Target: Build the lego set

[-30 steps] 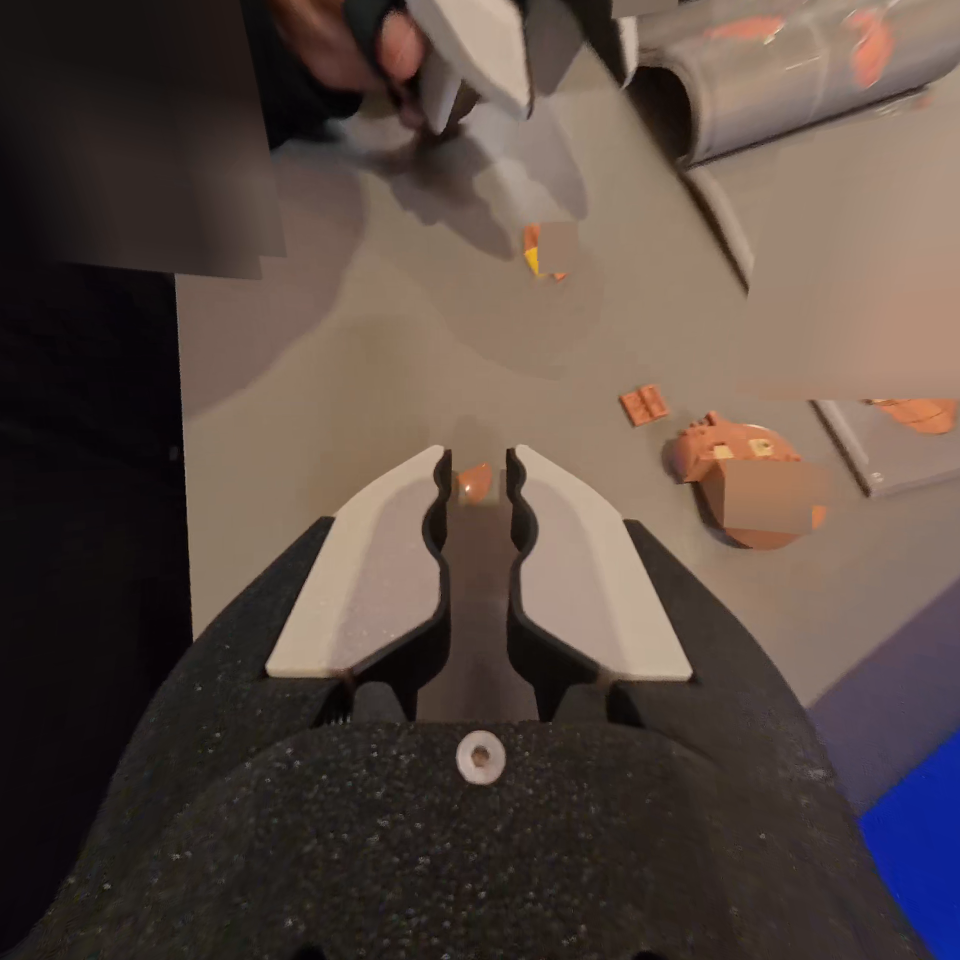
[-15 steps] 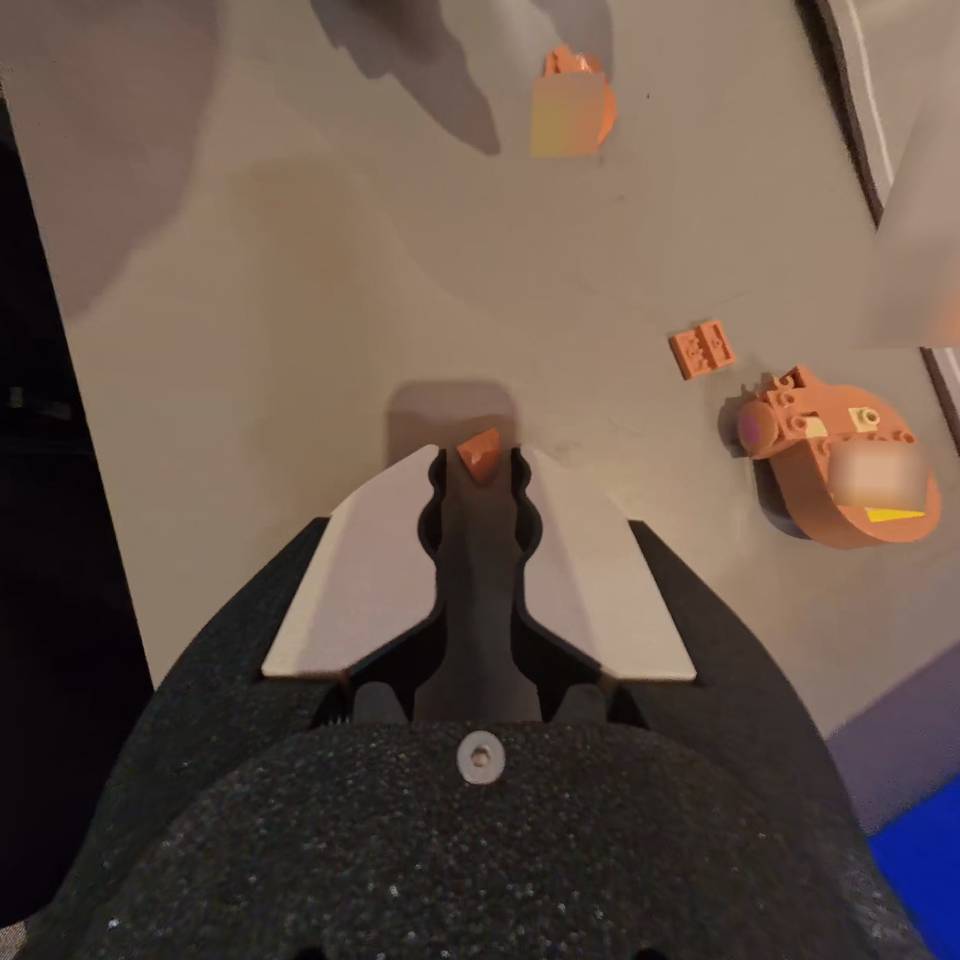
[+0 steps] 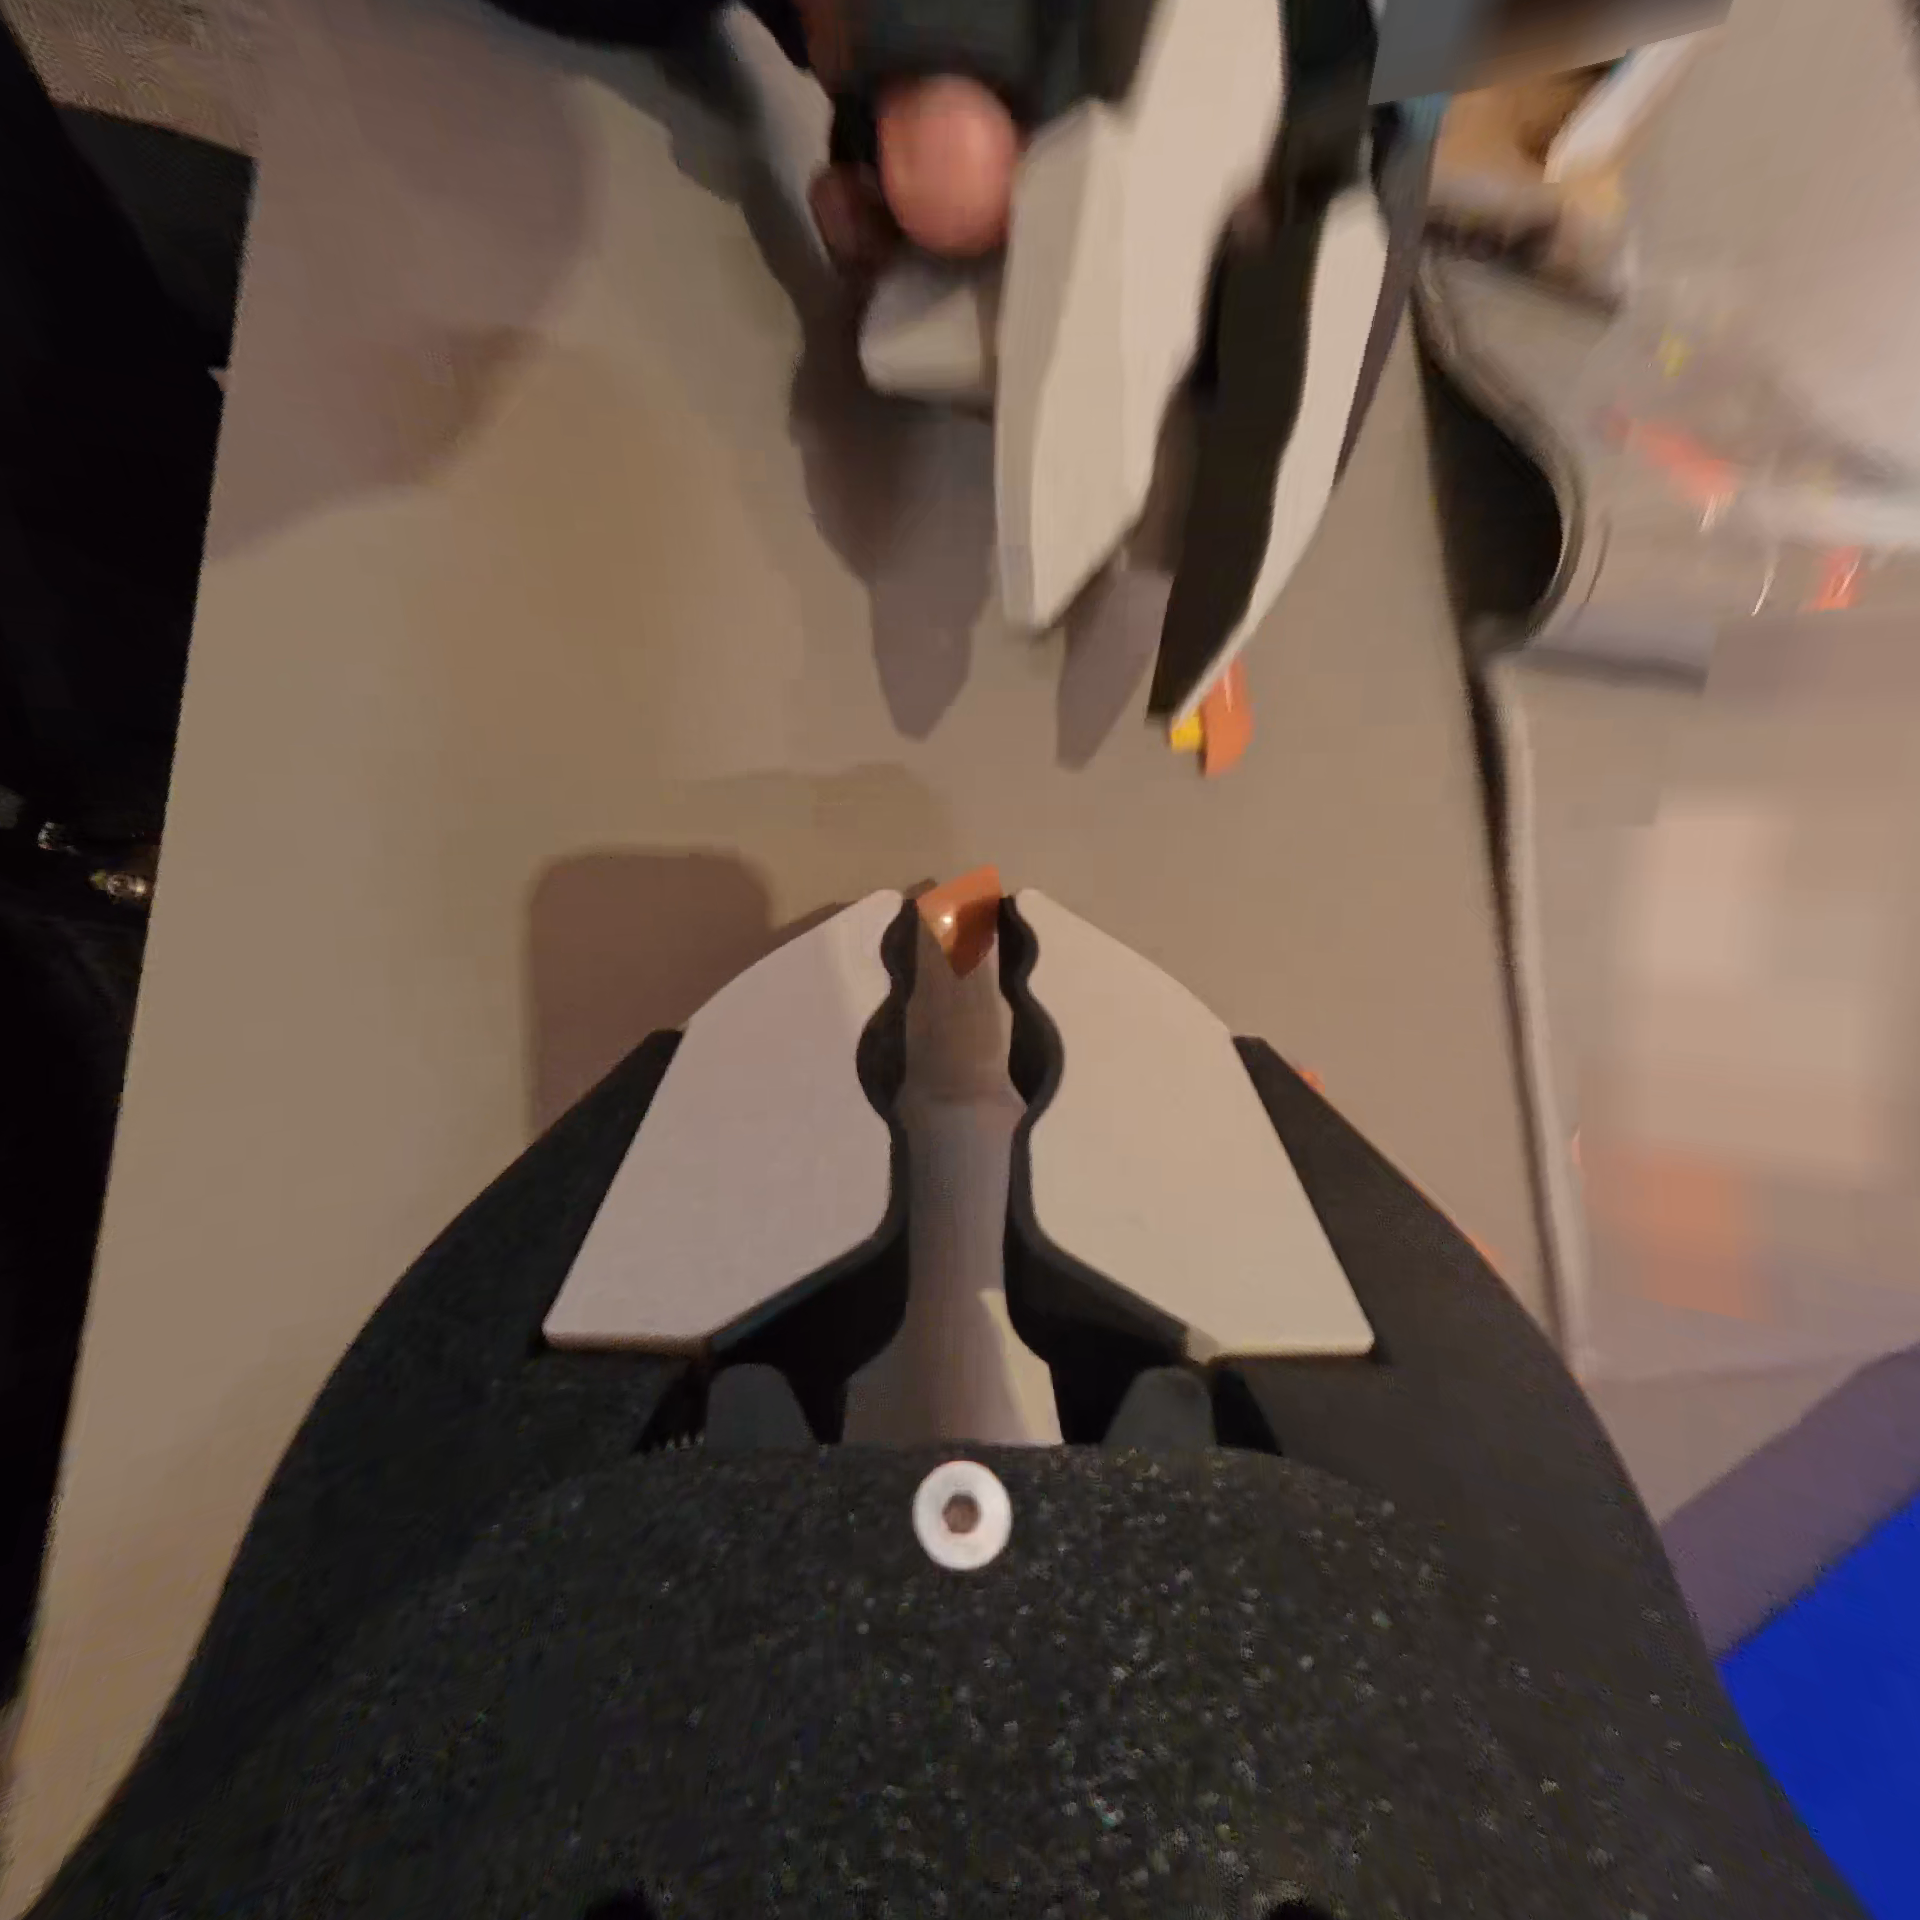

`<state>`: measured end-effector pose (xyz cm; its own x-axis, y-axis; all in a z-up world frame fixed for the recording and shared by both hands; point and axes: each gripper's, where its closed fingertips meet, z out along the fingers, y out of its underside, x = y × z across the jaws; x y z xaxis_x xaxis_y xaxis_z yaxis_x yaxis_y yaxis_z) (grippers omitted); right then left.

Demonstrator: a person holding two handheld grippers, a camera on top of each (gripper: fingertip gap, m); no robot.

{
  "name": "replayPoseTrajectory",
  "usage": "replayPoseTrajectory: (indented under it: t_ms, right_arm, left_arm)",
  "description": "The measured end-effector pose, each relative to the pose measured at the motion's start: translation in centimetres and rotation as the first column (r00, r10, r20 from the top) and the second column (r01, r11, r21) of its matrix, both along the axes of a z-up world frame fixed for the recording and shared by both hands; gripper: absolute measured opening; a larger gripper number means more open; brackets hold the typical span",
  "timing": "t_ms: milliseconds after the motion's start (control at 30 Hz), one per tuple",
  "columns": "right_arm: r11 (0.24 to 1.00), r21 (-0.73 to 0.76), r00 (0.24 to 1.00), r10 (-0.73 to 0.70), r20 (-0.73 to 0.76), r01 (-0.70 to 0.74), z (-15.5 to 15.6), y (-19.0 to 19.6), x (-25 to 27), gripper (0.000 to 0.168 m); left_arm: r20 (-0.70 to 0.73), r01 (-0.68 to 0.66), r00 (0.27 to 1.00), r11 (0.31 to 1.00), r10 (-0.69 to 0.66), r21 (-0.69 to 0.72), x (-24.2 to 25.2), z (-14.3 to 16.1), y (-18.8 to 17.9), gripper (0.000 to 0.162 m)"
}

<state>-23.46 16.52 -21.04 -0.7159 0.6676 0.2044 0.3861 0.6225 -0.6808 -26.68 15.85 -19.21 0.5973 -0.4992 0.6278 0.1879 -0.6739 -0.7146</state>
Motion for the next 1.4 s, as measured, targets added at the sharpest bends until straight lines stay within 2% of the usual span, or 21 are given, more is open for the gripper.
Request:
replayPoseTrajectory:
  t_ms: [100, 233, 300, 367, 433, 500, 600, 700, 900, 1000, 1067, 1267, 1400]
  right_arm:
    - [0.991, 0.092, 0.989, 0.109, -0.103, -0.100, 1.2, -1.3, -1.4, 0.014]
    - [0.977, 0.154, 0.972, 0.175, -0.155, -0.151, 1.7, -2.0, -2.9, 0.015]
    - [0.970, 0.166, 0.962, 0.206, -0.181, -0.176, 1.9, -2.5, -3.3, 0.015]
    - [0.967, 0.183, 0.957, 0.213, -0.197, -0.178, 2.0, -2.6, -3.6, 0.015]
    - [0.974, 0.169, 0.961, 0.181, -0.207, -0.147, 2.1, -2.2, -4.3, 0.018]
    - [0.989, 0.125, 0.974, 0.106, -0.202, -0.082, 2.2, -1.4, -5.4, 0.031]
    - [0.999, 0.037, 0.995, 0.012, -0.098, -0.009, 1.3, -0.3, -6.7, 0.041]
    - [1.000, 0.000, 1.000, -0.030, -0.005, 0.030, -0.1, 0.1, -8.2, 0.043]
    - [0.998, 0.047, 0.989, -0.048, 0.141, 0.042, -3.1, 0.5, -9.5, 0.037]
    - [0.999, 0.018, 0.983, -0.037, 0.182, 0.035, -3.6, 0.1, -9.5, 0.034]
    - [1.000, -0.002, 0.981, -0.018, 0.195, 0.019, -3.6, -0.3, -9.5, 0.026]
    - [0.998, 0.034, 0.991, -0.059, 0.122, 0.055, -3.4, -0.1, -9.8, 0.019]
    - [0.991, 0.027, 0.992, -0.129, -0.006, 0.129, -2.2, 0.6, -10.3, 0.000]
  left_arm:
    - [0.102, 0.036, 0.994, 0.998, -0.029, -0.059, 0.6, 0.1, -0.5, 0.039]
    - [0.107, 0.045, 0.994, 0.993, -0.033, -0.112, 0.5, -0.6, -0.8, 0.038]
    - [0.129, 0.056, 0.991, 0.992, -0.041, -0.116, 0.5, -0.6, -0.9, 0.027]
    - [0.183, 0.092, 0.980, 0.991, -0.074, -0.093, 0.8, 0.2, -1.3, 0.007]
    - [0.179, 0.065, 0.983, 0.995, -0.050, -0.081, 0.2, 0.4, -1.1, 0.004]
    - [0.163, 0.024, 0.987, 0.997, -0.012, -0.074, -0.9, 0.7, -0.9, 0.004]
    - [0.140, -0.118, 0.982, 0.991, 0.125, -0.062, -4.2, 1.2, -0.2, 0.004]
    - [0.138, -0.246, 0.958, 0.967, 0.252, -0.064, -7.1, 1.3, 0.3, 0.004]
    - [0.186, -0.308, 0.928, 0.946, 0.323, -0.105, -8.5, 0.5, 0.8, 0.004]
    - [0.195, -0.307, 0.925, 0.944, 0.325, -0.118, -8.5, 0.2, 0.9, 0.004]
    - [0.186, -0.311, 0.926, 0.943, 0.329, -0.117, -8.5, 0.2, 0.9, 0.004]
    - [0.181, -0.328, 0.921, 0.937, 0.345, -0.116, -8.7, 0.2, 1.0, 0.004]
    - [0.177, -0.335, 0.919, 0.934, 0.353, -0.122, -8.7, -0.1, 1.1, 0.004]
